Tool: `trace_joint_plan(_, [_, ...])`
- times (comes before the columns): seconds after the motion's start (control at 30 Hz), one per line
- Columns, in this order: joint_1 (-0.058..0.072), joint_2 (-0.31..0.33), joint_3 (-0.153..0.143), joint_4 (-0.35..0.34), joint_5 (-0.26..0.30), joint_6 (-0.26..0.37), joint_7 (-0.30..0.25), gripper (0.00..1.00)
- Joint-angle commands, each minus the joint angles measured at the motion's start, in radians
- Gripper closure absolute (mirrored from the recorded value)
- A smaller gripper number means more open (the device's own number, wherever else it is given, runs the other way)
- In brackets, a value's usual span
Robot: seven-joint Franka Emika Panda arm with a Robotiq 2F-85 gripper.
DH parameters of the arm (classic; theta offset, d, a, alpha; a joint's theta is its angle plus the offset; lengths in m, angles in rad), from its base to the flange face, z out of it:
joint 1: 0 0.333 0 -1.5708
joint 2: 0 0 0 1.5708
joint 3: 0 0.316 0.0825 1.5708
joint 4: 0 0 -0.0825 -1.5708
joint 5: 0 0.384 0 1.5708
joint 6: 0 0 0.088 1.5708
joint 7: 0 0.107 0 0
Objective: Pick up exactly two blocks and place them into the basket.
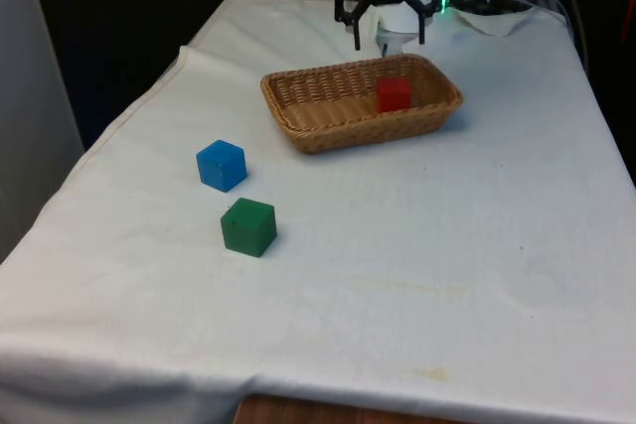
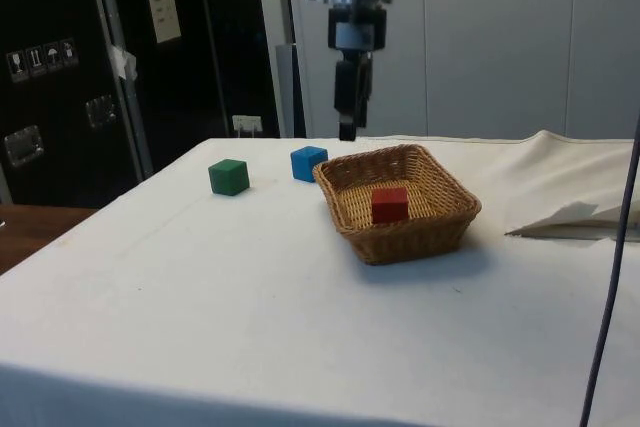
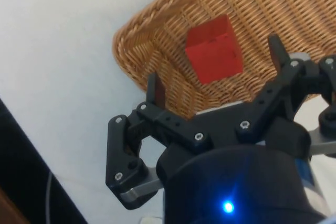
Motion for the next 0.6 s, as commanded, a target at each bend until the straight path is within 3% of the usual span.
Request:
trace_joint_plan(0.0, [-0.003,0.004,-0.003,0.023,-0.007,-0.025,-0.001,0.00])
trace_joint_plan(0.23, [0.004,0.027,-0.015,0.108,0.023,-0.087,-0.025,0.00])
trace_joint_plan(0.37, [0.003,0.064,-0.015,0.165,0.052,-0.107,-0.047,0.00])
trace_joint_plan(0.43, [0.000,0.064,-0.014,0.161,0.036,-0.096,-0.036,0.00])
trace_joint_plan(0.47, [0.002,0.083,-0.015,0.188,0.066,-0.112,-0.058,0.00])
trace_joint_plan(0.57, [0.000,0.116,-0.015,0.226,0.084,-0.120,-0.073,0.00])
